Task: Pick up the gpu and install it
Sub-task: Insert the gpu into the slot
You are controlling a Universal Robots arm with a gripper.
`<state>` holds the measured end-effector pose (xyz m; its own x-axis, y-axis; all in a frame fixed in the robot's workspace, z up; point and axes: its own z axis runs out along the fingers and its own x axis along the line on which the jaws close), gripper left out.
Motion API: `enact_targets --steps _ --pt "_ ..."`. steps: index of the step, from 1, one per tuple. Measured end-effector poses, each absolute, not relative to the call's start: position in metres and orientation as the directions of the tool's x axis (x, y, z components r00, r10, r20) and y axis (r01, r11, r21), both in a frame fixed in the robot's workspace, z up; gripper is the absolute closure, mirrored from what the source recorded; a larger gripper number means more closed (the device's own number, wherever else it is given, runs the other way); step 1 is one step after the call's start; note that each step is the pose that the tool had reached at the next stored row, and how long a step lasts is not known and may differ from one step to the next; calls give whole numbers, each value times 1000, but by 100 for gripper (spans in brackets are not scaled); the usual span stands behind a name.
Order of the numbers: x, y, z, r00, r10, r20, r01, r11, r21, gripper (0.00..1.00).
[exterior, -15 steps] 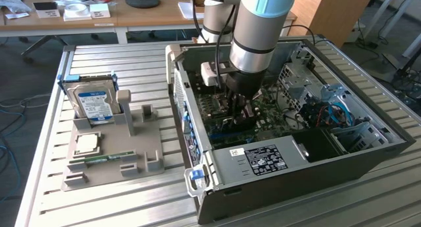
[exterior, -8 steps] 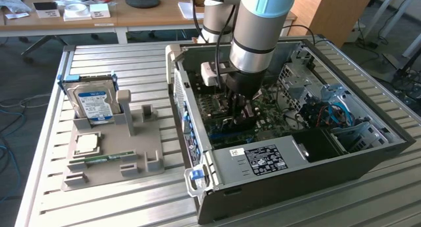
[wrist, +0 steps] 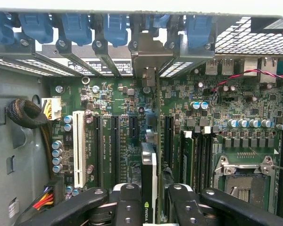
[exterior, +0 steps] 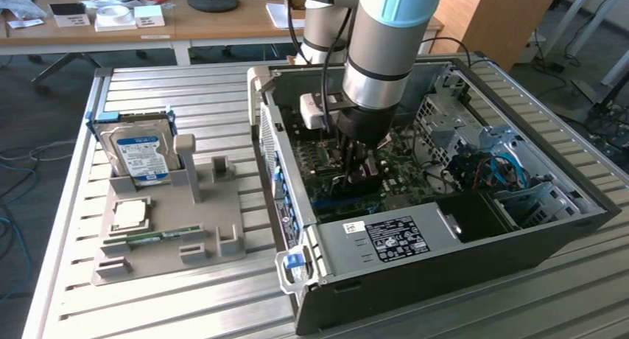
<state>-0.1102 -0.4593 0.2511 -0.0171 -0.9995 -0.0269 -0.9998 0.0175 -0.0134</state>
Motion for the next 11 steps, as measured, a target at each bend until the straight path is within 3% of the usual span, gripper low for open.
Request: enact_targets --steps 11 --pt "-110 -459 250 -17 -999 -27 -1000 17 -13 74"
